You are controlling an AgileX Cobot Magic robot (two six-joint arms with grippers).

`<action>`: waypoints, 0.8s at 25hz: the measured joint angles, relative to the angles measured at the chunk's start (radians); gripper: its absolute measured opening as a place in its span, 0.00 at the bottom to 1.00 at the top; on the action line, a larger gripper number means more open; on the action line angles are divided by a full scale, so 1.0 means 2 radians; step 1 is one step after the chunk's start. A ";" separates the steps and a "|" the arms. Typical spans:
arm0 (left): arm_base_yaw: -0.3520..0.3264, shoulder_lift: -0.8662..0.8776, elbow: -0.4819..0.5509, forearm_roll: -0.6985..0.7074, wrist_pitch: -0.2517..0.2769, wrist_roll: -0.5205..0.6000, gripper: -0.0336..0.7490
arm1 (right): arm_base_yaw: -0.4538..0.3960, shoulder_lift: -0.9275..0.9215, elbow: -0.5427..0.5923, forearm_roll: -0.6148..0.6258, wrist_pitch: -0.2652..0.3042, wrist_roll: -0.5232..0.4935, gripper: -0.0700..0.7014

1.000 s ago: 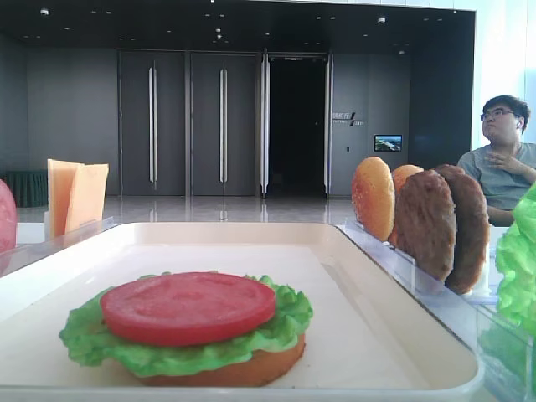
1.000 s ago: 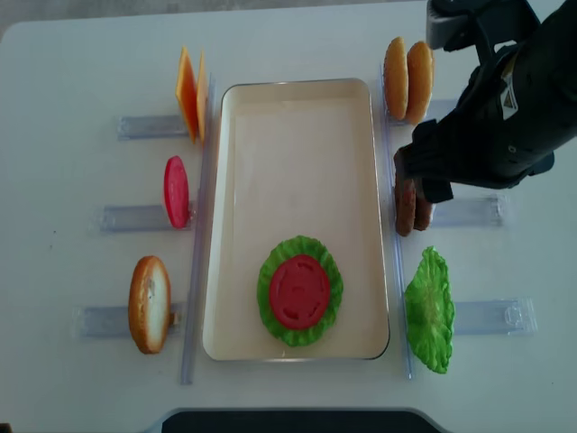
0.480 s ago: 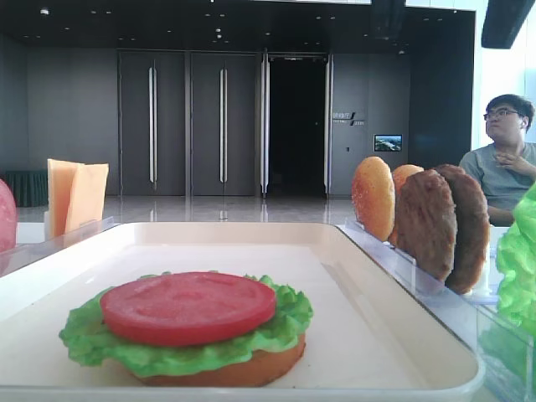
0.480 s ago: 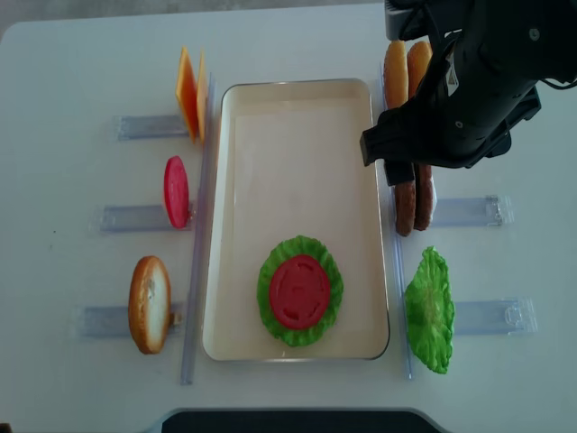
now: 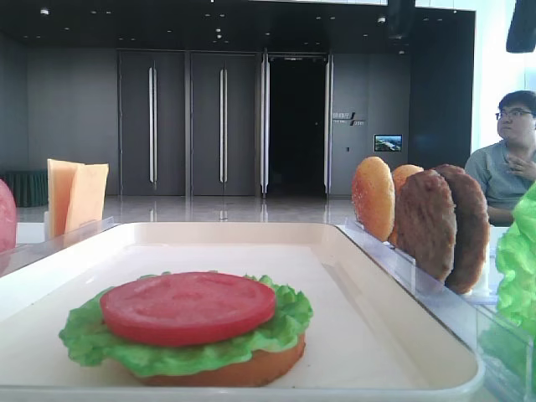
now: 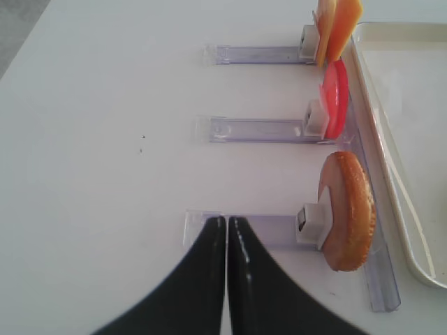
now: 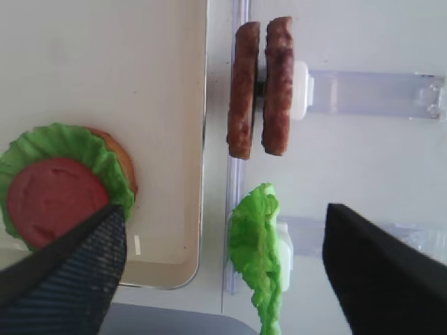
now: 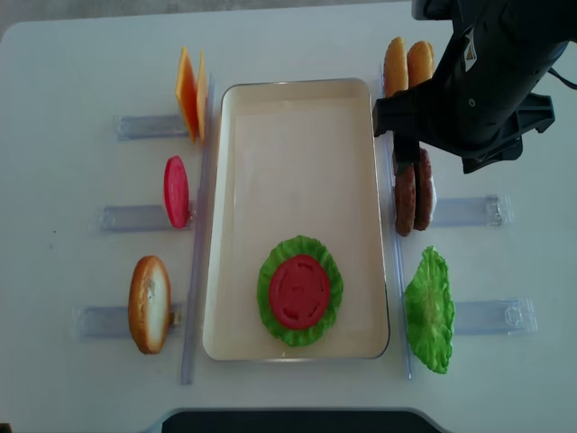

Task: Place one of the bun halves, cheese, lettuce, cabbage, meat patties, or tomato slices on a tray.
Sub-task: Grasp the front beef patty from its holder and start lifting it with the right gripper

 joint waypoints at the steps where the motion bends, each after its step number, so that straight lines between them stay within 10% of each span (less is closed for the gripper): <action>1: 0.000 0.000 0.000 0.000 0.000 0.000 0.03 | 0.000 0.000 0.000 0.003 0.000 0.000 0.80; 20: 0.000 0.000 0.000 0.000 0.000 0.000 0.03 | 0.020 0.093 -0.004 0.024 -0.051 -0.045 0.80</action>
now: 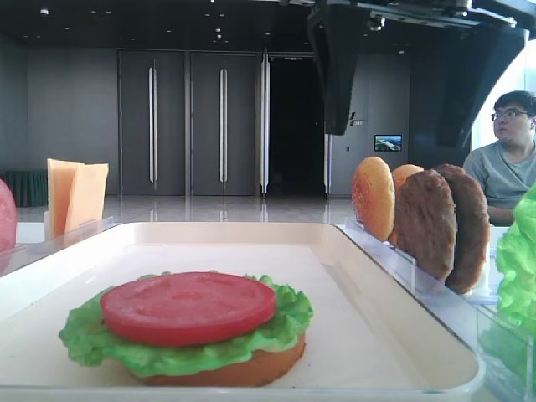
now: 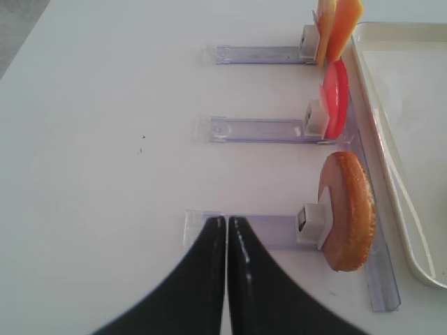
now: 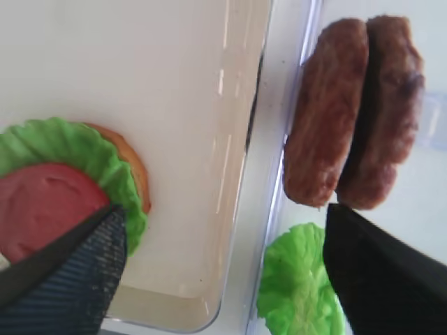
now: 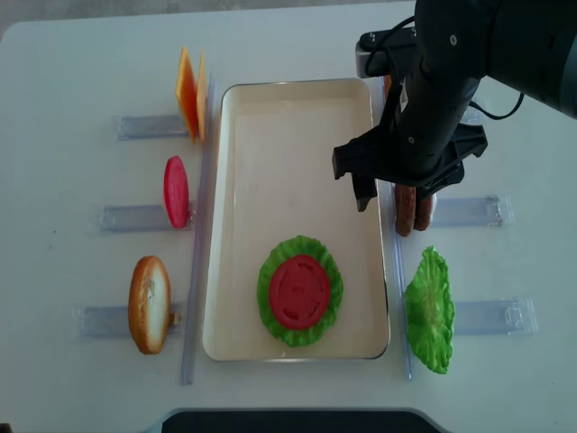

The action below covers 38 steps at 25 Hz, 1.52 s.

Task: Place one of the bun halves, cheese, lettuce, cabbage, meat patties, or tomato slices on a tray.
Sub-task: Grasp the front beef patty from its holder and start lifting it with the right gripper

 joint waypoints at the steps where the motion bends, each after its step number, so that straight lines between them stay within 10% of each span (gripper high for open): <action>1: 0.000 0.000 0.000 0.000 0.000 0.000 0.03 | 0.000 0.000 -0.004 0.000 -0.005 -0.001 0.80; 38: 0.000 0.000 0.000 0.000 0.000 0.000 0.03 | -0.040 0.032 -0.042 -0.013 0.022 -0.045 0.80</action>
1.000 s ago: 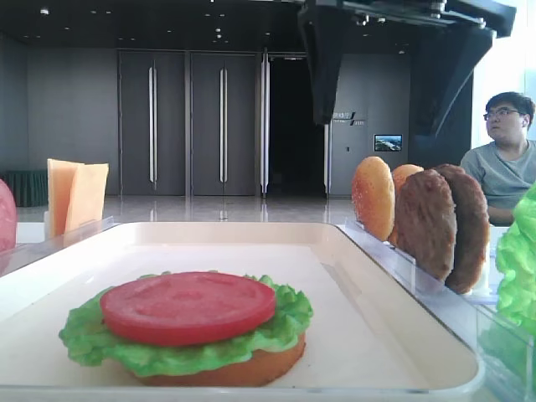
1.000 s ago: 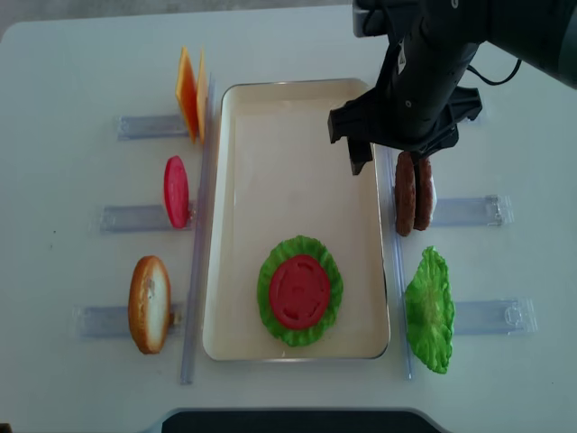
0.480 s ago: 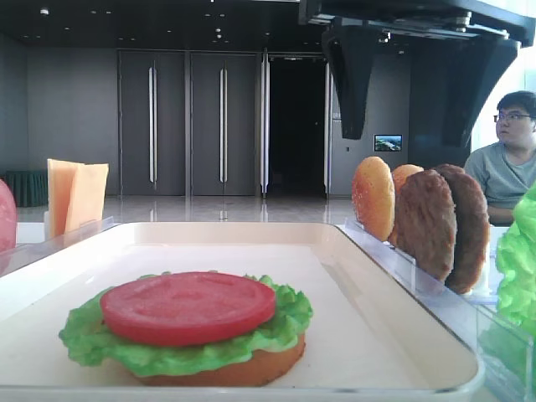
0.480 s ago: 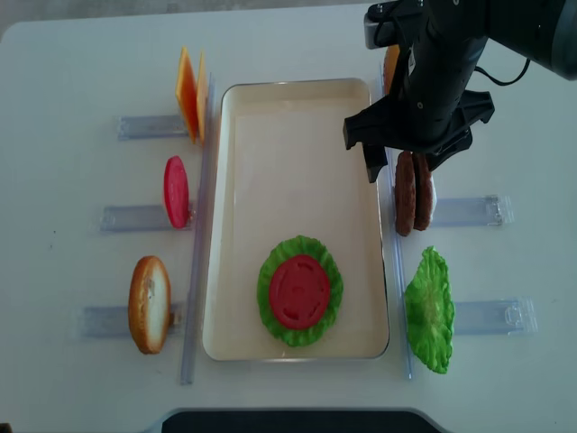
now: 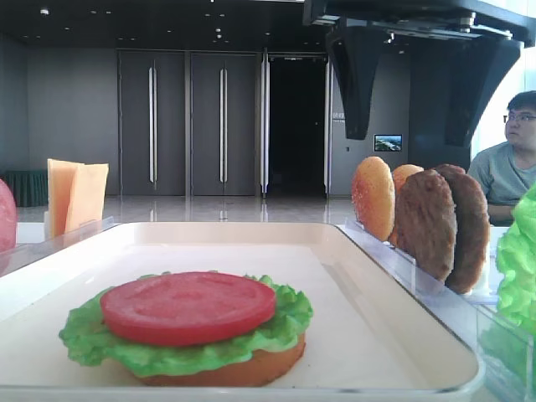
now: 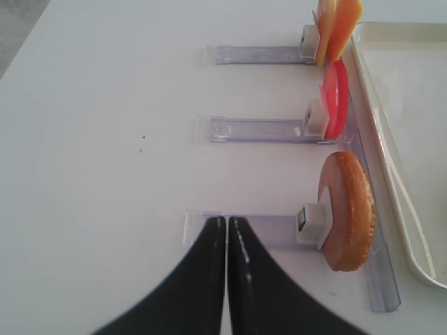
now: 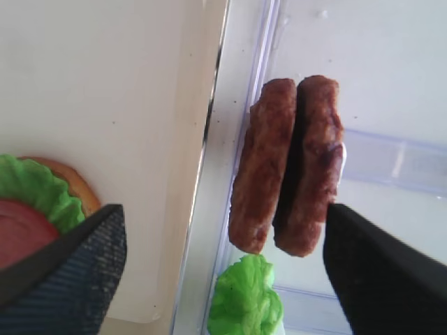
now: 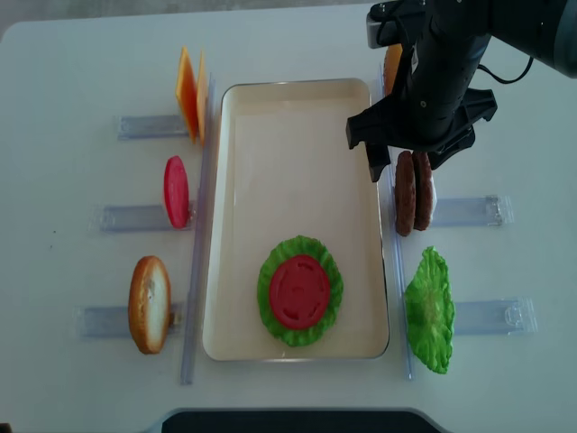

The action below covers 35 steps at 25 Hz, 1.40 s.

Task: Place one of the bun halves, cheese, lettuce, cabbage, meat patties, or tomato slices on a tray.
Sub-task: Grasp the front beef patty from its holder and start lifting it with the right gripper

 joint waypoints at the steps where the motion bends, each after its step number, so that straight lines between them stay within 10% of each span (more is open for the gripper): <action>1: 0.000 0.000 0.000 0.000 0.000 0.000 0.03 | 0.000 0.000 0.000 0.000 0.000 -0.001 0.80; 35: 0.000 0.000 0.000 0.000 0.000 0.000 0.03 | 0.000 0.023 -0.003 0.009 0.003 -0.012 0.80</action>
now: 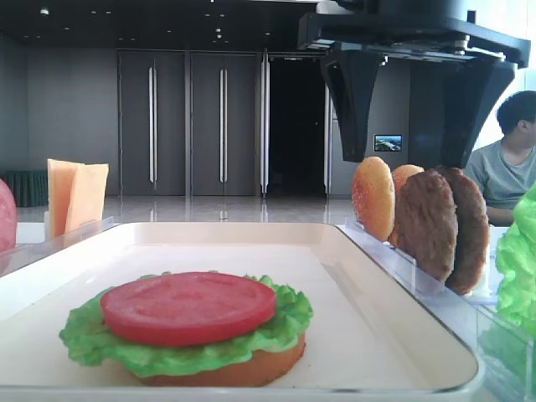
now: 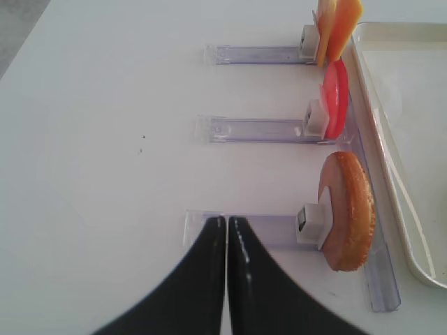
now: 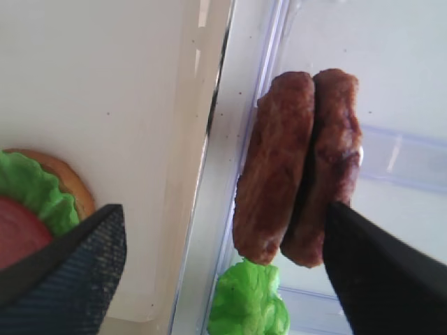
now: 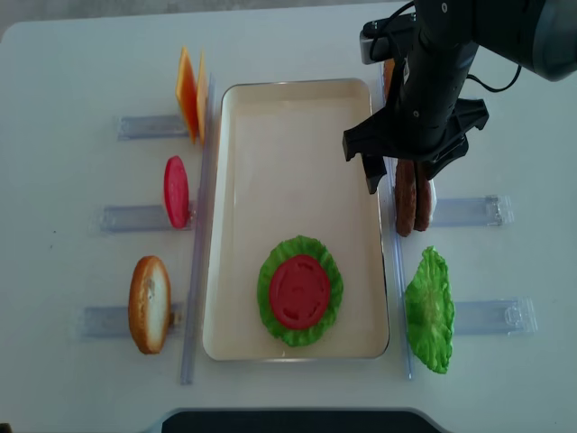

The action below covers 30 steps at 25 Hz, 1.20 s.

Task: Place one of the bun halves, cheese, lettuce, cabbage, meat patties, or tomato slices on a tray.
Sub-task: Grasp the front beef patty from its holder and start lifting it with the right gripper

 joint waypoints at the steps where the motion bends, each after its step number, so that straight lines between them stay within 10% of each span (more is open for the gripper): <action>1: 0.000 0.000 0.000 0.000 0.000 0.000 0.03 | 0.000 0.000 0.000 0.000 0.000 0.000 0.80; 30: 0.000 0.000 0.000 0.000 0.000 0.000 0.03 | 0.016 0.003 -0.011 0.003 -0.004 0.000 0.80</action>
